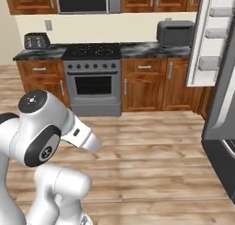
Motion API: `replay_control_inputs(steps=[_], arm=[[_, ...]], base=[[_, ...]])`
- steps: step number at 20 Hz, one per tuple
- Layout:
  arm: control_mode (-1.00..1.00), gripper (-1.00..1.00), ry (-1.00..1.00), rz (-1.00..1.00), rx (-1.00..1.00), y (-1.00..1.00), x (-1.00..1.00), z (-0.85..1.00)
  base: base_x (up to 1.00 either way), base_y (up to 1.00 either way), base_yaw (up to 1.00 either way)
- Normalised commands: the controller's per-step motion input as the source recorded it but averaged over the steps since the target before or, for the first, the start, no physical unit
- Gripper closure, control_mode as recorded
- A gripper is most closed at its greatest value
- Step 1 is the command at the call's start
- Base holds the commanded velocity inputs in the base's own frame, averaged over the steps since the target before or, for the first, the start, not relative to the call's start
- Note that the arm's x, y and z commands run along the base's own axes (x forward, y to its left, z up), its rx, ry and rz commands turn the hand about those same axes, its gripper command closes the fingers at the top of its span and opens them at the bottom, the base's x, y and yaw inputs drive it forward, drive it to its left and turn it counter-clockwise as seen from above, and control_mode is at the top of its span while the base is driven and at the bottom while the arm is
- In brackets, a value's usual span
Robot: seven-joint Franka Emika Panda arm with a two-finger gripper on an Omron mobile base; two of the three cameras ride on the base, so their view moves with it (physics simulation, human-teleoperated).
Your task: Gather the eggplant and carrot from the fridge and place them on a tray on the dining counter. Then gather the steak and chicken drumstick from the fridge and place them on the other tray.
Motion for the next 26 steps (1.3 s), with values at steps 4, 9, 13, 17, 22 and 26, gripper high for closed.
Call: replay_control_inputs(steps=[4, 9, 13, 17, 22, 26], arm=[[1.0, -1.0, 0.0, 0.0, 0.0, 0.0, 0.0, 0.0], [1.0, -1.0, 0.0, 0.0, 0.0, 0.0, 0.0, 0.0], [1.0, -1.0, 0.0, 0.0, 0.0, 0.0, 0.0, 0.0], [1.0, -1.0, 0.0, 0.0, 0.0, 0.0, 0.0, 0.0], [1.0, -1.0, 0.0, 0.0, 0.0, 0.0, 0.0, 0.0], [1.0, -1.0, 0.0, 0.0, 0.0, 0.0, 0.0, 0.0]], base=[[0.55, 0.27, -0.28], [0.4, 0.04, -0.27], [0.42, 0.15, -0.32], [0.6, 0.34, -0.37], [0.8, 0.59, -0.37], [0.77, 0.57, -0.36]])
